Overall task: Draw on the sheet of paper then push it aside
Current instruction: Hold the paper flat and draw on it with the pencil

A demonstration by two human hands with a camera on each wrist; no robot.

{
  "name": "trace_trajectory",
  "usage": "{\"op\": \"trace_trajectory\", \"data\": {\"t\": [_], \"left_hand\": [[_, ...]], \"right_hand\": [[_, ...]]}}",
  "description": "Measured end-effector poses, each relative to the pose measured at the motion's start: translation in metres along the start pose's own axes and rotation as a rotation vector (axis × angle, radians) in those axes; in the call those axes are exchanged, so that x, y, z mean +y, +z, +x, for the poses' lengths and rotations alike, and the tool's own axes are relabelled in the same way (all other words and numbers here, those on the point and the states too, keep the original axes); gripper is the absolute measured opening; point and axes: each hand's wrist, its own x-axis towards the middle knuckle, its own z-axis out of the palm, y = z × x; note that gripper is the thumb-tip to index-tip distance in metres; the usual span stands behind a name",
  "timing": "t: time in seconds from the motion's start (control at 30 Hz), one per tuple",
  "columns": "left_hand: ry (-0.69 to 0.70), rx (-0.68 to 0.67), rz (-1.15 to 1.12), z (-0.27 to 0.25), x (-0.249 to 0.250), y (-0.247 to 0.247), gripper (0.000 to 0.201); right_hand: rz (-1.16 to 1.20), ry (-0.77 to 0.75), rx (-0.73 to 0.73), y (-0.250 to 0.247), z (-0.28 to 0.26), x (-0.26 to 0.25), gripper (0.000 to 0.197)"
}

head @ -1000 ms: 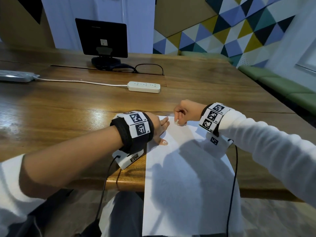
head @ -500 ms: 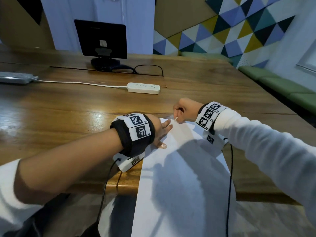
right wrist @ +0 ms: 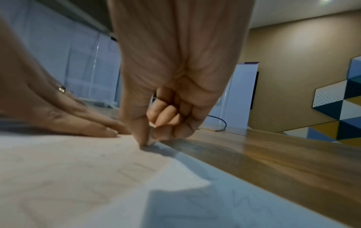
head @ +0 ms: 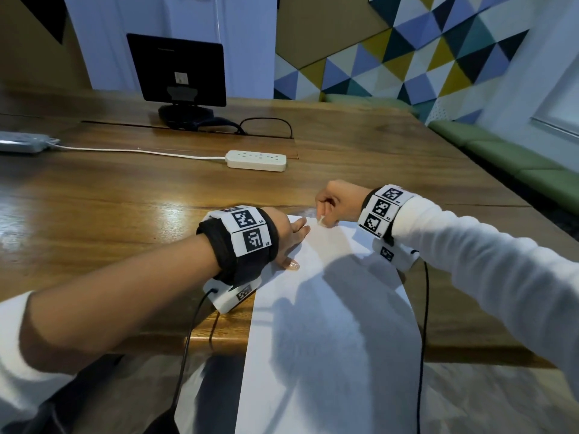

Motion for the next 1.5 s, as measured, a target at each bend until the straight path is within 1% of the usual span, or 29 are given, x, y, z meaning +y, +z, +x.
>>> {"op": "trace_trajectory", "data": {"t": [0.03, 0.07, 0.1, 0.17, 0.2, 0.3, 0.33, 0.4, 0.43, 0.47, 0.53, 0.57, 0.67, 0.7, 0.73, 0.8, 0.83, 0.87, 0.93, 1.0, 1.07, 1.1, 1.13, 1.23, 1.27, 1.3, 1.37, 1.43, 1.5], "left_hand": [[-0.005, -0.005, 0.007, 0.001, 0.0, 0.0, 0.09], [-0.009, -0.008, 0.015, 0.0, 0.0, 0.0, 0.09], [-0.013, -0.007, 0.013, 0.0, 0.0, 0.0, 0.09], [-0.01, 0.009, -0.013, -0.001, 0.0, 0.001, 0.089], [-0.007, 0.02, -0.029, -0.001, 0.001, 0.002, 0.088], [-0.012, 0.03, -0.048, -0.002, 0.002, 0.003, 0.088], [-0.016, 0.027, -0.053, -0.002, 0.002, 0.003, 0.088], [-0.021, 0.02, -0.055, -0.002, 0.002, 0.002, 0.088], [-0.022, 0.017, -0.047, -0.003, 0.003, 0.001, 0.088], [-0.021, 0.015, -0.038, -0.003, 0.003, 0.001, 0.088], [-0.021, 0.01, -0.029, -0.004, 0.003, 0.0, 0.088], [-0.021, 0.006, -0.031, -0.004, 0.003, 0.001, 0.088], [-0.018, -0.004, -0.045, -0.006, 0.002, 0.0, 0.088], [-0.016, -0.01, -0.033, -0.007, 0.002, -0.001, 0.088], [-0.013, -0.026, -0.023, -0.008, 0.001, -0.003, 0.088], [-0.018, -0.055, -0.018, -0.009, 0.002, -0.007, 0.086], [-0.023, -0.048, -0.026, -0.008, 0.004, -0.008, 0.084], [-0.021, -0.024, -0.041, -0.007, 0.008, -0.01, 0.083], [0.034, 0.063, -0.087, -0.003, 0.023, -0.012, 0.079], [0.156, 0.119, -0.122, 0.003, 0.042, -0.012, 0.075], [0.245, 0.108, -0.159, 0.007, 0.052, -0.012, 0.071], [0.236, 0.097, -0.169, 0.009, 0.052, -0.01, 0.071], [0.183, 0.086, -0.178, 0.009, 0.049, -0.008, 0.072], [-0.156, 0.07, -0.212, 0.008, 0.03, -0.001, 0.087], [-0.225, 0.072, -0.222, 0.006, 0.025, 0.001, 0.093], [-0.235, 0.086, -0.232, 0.005, 0.023, 0.003, 0.095], [-0.156, 0.119, -0.222, 0.005, 0.022, 0.003, 0.09], [-0.11, 0.097, -0.202, 0.006, 0.024, 0.004, 0.085], [-0.114, 0.069, -0.2, 0.009, 0.025, 0.003, 0.083]], "right_hand": [[-0.024, 0.009, 0.045, 0.001, 0.0, 0.001, 0.009], [-0.024, 0.014, 0.037, 0.001, -0.001, 0.001, 0.007], [-0.004, 0.009, -0.017, 0.0, -0.003, 0.002, 0.005], [0.061, -0.004, -0.125, -0.002, -0.006, 0.003, 0.01], [0.074, -0.008, -0.118, -0.002, -0.006, 0.004, 0.01], [0.051, -0.008, 0.006, 0.002, -0.006, 0.006, 0.008], [0.046, -0.009, -0.006, 0.003, -0.008, 0.006, 0.009], [0.068, -0.012, -0.103, 0.003, -0.011, 0.005, 0.01], [0.078, -0.011, -0.121, 0.002, -0.011, 0.005, 0.009], [0.079, -0.007, -0.092, 0.002, -0.01, 0.005, 0.008], [0.059, 0.001, 0.021, 0.004, -0.008, 0.004, 0.007], [0.052, 0.002, 0.044, 0.006, -0.008, 0.004, 0.007], [0.116, -0.001, -0.045, 0.007, -0.02, 0.006, 0.008], [0.173, 0.016, -0.026, 0.007, -0.024, 0.011, 0.008], [0.249, 0.05, 0.053, 0.007, -0.027, 0.018, 0.008], [0.442, 0.176, 0.273, 0.01, -0.034, 0.033, 0.01], [0.538, 0.239, 0.338, 0.012, -0.038, 0.038, 0.011], [0.621, 0.281, 0.364, 0.014, -0.041, 0.041, 0.011], [0.705, 0.298, 0.364, 0.016, -0.044, 0.043, 0.007], [0.675, 0.286, 0.348, 0.015, -0.044, 0.041, 0.005], [0.624, 0.278, 0.329, 0.014, -0.043, 0.039, 0.002], [0.608, 0.267, 0.318, 0.013, -0.044, 0.039, 0.003], [0.593, 0.256, 0.307, 0.013, -0.044, 0.039, 0.006], [0.523, 0.225, 0.29, 0.014, -0.047, 0.038, 0.006], [0.484, 0.21, 0.292, 0.014, -0.047, 0.036, 0.007], [0.443, 0.192, 0.296, 0.013, -0.045, 0.034, 0.009], [0.319, 0.158, 0.298, 0.011, -0.04, 0.027, 0.009], [0.171, 0.132, 0.288, 0.01, -0.032, 0.017, 0.007], [0.053, 0.094, 0.291, 0.012, -0.021, 0.007, 0.007]]}}
